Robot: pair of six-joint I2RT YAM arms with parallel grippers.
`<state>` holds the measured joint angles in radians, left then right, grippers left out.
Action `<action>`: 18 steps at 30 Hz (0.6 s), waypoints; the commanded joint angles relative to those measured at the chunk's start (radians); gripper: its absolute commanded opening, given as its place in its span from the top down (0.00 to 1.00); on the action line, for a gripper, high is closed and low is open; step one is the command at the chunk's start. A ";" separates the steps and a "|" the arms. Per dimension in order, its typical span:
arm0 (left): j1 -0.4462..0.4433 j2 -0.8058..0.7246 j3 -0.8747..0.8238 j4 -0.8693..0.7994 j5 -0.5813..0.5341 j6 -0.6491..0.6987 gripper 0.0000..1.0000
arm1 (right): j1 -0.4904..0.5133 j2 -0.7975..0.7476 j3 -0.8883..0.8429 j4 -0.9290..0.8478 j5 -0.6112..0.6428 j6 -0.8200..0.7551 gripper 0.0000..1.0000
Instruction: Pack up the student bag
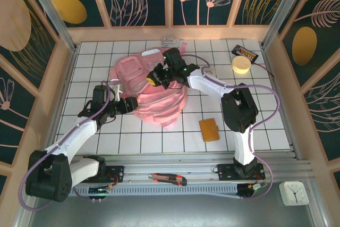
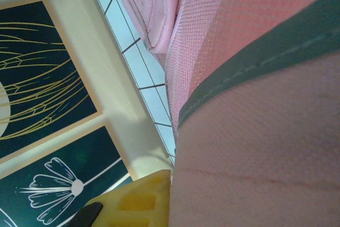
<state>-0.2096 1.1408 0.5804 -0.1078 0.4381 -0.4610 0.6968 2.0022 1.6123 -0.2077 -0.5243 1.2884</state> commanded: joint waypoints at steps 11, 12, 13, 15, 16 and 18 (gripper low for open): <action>-0.017 0.149 0.134 -0.021 0.026 0.148 0.51 | 0.010 0.001 0.011 0.032 -0.034 -0.006 1.00; -0.022 0.155 0.139 -0.023 0.023 0.152 0.51 | 0.010 0.003 0.011 0.032 -0.035 -0.005 1.00; -0.028 0.163 0.144 -0.025 0.017 0.157 0.51 | 0.009 0.004 0.011 0.034 -0.038 -0.005 1.00; -0.039 0.179 0.151 -0.026 0.005 0.164 0.52 | 0.009 0.007 0.014 0.036 -0.042 -0.004 1.00; -0.045 0.189 0.154 -0.024 -0.001 0.166 0.52 | 0.009 0.009 0.017 0.036 -0.043 -0.005 1.00; -0.054 0.205 0.163 -0.020 -0.013 0.165 0.53 | 0.007 0.013 0.020 0.036 -0.047 -0.004 1.00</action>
<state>-0.2497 1.3216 0.7151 -0.1165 0.4358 -0.3290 0.6968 2.0041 1.6123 -0.2081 -0.5262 1.2884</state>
